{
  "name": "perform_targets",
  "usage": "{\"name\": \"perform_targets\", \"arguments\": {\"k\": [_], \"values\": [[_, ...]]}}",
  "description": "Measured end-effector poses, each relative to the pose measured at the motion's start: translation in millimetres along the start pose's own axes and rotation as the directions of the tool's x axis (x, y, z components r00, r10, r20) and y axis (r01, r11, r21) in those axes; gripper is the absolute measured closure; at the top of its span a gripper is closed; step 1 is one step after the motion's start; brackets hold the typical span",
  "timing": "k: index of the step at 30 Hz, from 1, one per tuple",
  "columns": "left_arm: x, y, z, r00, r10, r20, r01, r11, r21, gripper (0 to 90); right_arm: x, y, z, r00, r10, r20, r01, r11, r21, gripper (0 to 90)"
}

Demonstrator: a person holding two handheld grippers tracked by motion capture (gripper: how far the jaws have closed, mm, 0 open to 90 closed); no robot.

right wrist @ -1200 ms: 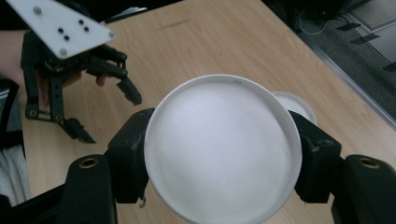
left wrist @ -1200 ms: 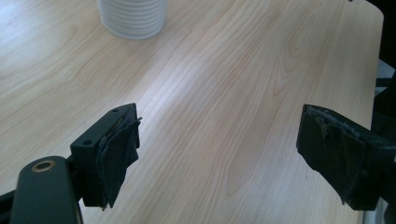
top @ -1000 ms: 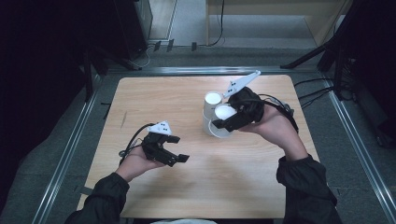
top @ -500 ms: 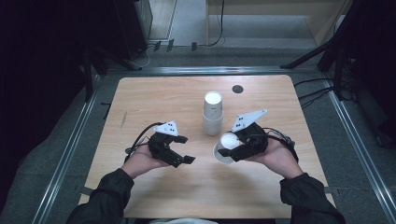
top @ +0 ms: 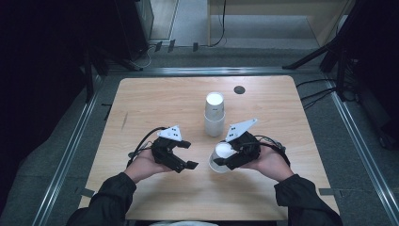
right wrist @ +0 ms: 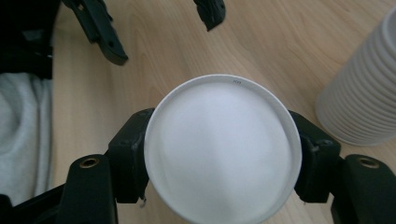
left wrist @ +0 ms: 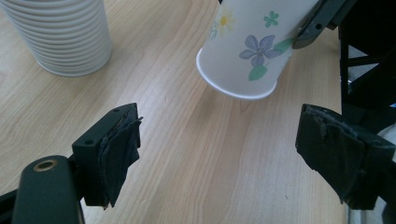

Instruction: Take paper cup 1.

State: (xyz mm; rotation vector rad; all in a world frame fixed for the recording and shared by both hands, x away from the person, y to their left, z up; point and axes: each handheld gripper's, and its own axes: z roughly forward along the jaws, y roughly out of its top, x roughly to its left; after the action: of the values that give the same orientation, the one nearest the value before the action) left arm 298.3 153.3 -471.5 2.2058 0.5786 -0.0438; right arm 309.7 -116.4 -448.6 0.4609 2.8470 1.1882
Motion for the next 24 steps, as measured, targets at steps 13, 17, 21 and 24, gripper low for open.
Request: {"name": "perform_targets", "arguments": {"k": [13, 17, 21, 24], "values": [[-11.1, -5.8, -4.1, 0.9996, -0.006, 0.027, 0.007, 0.9990, -0.043, 12.1, 4.3, 18.7, 8.3, 0.9945, -0.019, -0.103, 0.015, 0.999, -0.038, 33.9], [-12.6, -6.2, -3.2, 0.9992, -0.010, 0.039, 0.012, 0.9988, -0.048, 11.9, 4.5, 23.5, 10.1, 0.9936, -0.022, -0.111, 0.016, 0.998, -0.053, 33.9], [-15.4, -6.1, 0.6, 0.9990, 0.006, 0.044, -0.004, 0.9991, -0.041, 12.0, 6.9, 29.9, 11.1, 0.9906, -0.024, -0.135, 0.014, 0.997, -0.073, 33.9], [-16.3, -6.0, 1.6, 0.9986, 0.012, 0.051, -0.010, 0.9990, -0.043, 12.1, 10.4, 32.4, 9.7, 0.9902, -0.037, -0.135, 0.027, 0.997, -0.078, 33.9]]}}
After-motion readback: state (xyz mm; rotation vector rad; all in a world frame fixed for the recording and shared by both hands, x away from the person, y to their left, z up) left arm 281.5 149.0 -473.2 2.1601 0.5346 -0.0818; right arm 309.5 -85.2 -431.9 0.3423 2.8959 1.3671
